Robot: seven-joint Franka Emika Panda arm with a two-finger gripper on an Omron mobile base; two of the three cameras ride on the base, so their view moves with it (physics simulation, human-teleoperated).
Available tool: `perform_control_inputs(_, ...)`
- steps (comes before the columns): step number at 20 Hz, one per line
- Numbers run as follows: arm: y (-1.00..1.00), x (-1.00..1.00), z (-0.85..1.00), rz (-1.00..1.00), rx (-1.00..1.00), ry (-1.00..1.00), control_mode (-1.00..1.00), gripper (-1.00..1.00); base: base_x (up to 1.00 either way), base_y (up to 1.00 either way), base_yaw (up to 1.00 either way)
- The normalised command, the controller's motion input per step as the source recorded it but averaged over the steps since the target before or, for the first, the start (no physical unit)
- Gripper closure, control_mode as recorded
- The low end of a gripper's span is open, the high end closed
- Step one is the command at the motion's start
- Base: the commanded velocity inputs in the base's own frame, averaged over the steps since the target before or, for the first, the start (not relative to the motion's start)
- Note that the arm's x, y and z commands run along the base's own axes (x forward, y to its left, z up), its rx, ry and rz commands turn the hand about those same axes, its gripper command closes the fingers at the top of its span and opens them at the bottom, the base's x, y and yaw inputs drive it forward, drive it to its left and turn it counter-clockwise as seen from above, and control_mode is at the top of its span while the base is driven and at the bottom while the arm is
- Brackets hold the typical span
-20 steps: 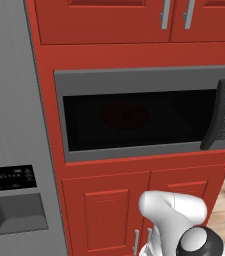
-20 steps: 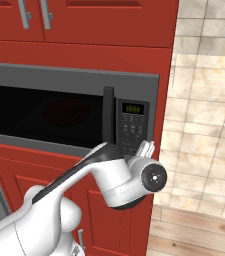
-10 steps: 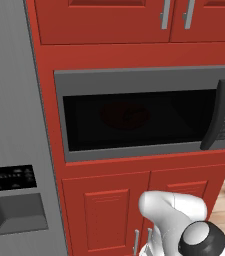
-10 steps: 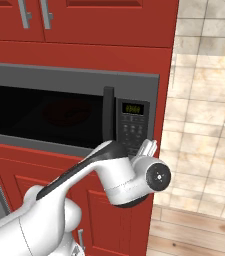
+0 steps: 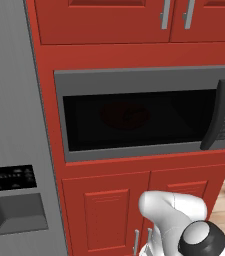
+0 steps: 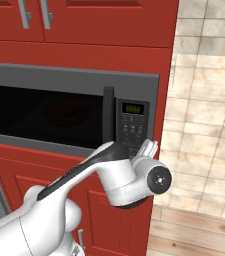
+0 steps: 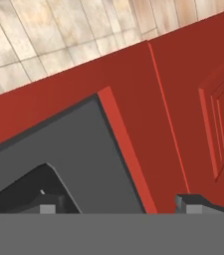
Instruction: Remove the orange from the bowl and place it on the small plate. Then place the bowl with only the chicken drumstick in the microwave, close the door, and press the start button to microwave the chicken drumstick.
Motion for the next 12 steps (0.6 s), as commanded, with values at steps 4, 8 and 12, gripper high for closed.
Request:
perform_control_inputs(4,0.0,0.18,0.0,0.0,0.07,0.0,-1.0,-1.0,0.0,0.0,0.0)
perform_control_inputs(8,0.01,0.14,0.0,0.0,0.06,0.0,-1.0,-1.0,0.0,0.0,0.0)
perform_control_inputs(12,0.06,0.06,0.07,0.0,0.05,0.0,-1.0,-1.0,0.0,0.0,0.0)
